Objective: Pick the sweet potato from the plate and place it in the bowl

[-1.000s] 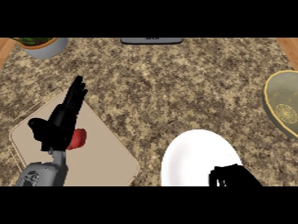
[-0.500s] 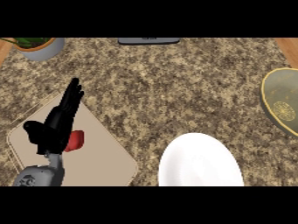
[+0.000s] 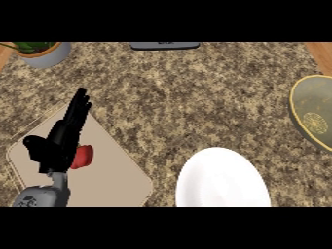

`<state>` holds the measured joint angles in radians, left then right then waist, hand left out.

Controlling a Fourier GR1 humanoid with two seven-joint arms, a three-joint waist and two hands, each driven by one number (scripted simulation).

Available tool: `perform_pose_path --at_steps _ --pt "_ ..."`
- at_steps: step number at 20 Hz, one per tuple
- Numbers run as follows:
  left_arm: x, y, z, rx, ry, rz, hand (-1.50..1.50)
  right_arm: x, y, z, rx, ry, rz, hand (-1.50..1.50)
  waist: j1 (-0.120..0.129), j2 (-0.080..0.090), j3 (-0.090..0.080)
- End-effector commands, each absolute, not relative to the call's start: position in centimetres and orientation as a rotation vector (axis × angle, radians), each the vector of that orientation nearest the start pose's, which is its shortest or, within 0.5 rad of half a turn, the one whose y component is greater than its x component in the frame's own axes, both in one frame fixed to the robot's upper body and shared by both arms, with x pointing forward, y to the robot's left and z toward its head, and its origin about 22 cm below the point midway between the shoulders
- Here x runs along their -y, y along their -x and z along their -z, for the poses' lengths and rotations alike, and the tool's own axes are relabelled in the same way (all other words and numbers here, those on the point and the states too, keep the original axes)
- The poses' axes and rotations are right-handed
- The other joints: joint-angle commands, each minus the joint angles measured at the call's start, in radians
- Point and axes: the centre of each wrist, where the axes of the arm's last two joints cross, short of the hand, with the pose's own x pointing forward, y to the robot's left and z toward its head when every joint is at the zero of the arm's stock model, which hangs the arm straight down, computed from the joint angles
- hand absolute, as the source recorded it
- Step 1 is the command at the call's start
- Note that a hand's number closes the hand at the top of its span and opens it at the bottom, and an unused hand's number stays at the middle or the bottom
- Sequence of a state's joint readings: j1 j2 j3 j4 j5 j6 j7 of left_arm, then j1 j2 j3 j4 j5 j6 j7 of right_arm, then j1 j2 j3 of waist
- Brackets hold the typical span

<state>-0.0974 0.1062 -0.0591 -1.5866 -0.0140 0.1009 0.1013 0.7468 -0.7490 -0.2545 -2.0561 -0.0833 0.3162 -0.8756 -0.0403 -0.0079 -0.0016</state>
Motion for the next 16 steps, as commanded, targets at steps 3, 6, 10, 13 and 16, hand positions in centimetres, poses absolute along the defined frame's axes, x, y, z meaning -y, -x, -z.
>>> perform_pose_path --at_steps 3,6,10,13,16 --pt "-23.0 -26.2 -3.0 1.598 -0.097 0.09 0.0 41.4 -7.6 -18.1 2.042 0.116 -0.905 1.5 0.016 0.003 0.0" --pt "-21.1 -27.1 -4.7 1.593 -0.07 0.094 0.0 38.8 -7.8 -20.1 2.043 0.152 -0.876 1.5 0.025 0.005 0.0" --pt "-21.6 -26.8 -2.9 1.597 -0.065 0.092 0.0 40.6 -9.4 -22.1 2.029 0.213 -0.781 1.5 0.037 0.008 0.0" --pt "-21.2 -28.3 -2.7 1.597 -0.067 0.108 0.0 39.6 -10.8 -23.4 2.019 0.297 -0.764 1.5 0.039 0.01 0.0" --pt "-20.7 -28.0 -2.6 1.605 -0.075 0.124 0.0 40.9 -12.9 -24.0 1.968 0.291 -0.723 1.5 0.046 0.011 0.001"
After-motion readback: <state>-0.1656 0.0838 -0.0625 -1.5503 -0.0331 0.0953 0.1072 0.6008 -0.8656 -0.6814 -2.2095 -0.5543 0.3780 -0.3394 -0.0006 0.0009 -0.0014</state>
